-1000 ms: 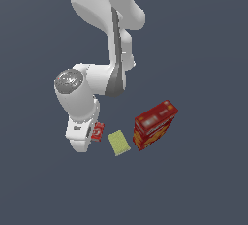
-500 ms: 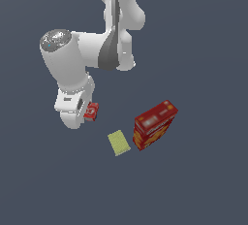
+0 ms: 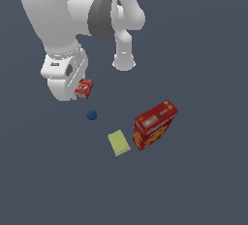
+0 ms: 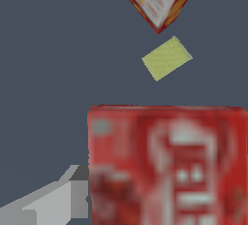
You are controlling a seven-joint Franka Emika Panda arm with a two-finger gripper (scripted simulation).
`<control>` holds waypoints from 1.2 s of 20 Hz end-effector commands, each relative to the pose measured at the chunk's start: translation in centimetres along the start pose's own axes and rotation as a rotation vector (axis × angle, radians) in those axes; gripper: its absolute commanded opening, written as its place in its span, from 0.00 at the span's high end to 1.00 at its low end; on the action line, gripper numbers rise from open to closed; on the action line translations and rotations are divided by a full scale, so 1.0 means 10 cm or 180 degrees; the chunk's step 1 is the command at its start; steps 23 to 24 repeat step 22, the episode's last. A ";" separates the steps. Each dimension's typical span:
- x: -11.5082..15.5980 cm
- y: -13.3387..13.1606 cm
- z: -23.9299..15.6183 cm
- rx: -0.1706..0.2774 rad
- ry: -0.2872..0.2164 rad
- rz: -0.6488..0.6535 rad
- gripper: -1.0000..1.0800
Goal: Pick up a designated object from a clutter of objects.
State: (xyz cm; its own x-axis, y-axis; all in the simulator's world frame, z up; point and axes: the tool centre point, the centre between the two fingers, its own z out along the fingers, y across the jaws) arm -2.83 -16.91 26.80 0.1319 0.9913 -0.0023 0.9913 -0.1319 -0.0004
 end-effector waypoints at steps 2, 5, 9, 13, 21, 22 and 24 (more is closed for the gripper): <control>-0.09 -0.18 -0.29 -0.0004 0.0008 -0.0002 1.00; -0.16 -0.31 -0.52 -0.0005 0.0012 -0.0002 1.00; -0.25 -0.46 -0.79 -0.0007 0.0015 -0.0003 1.00; -0.32 -0.58 -1.00 -0.0006 0.0015 -0.0001 1.00; -0.39 -0.67 -1.18 -0.0002 0.0009 0.0002 1.00; -0.40 -0.67 -1.18 -0.0002 0.0009 0.0002 1.00; -0.40 -0.67 -1.18 -0.0002 0.0009 0.0002 1.00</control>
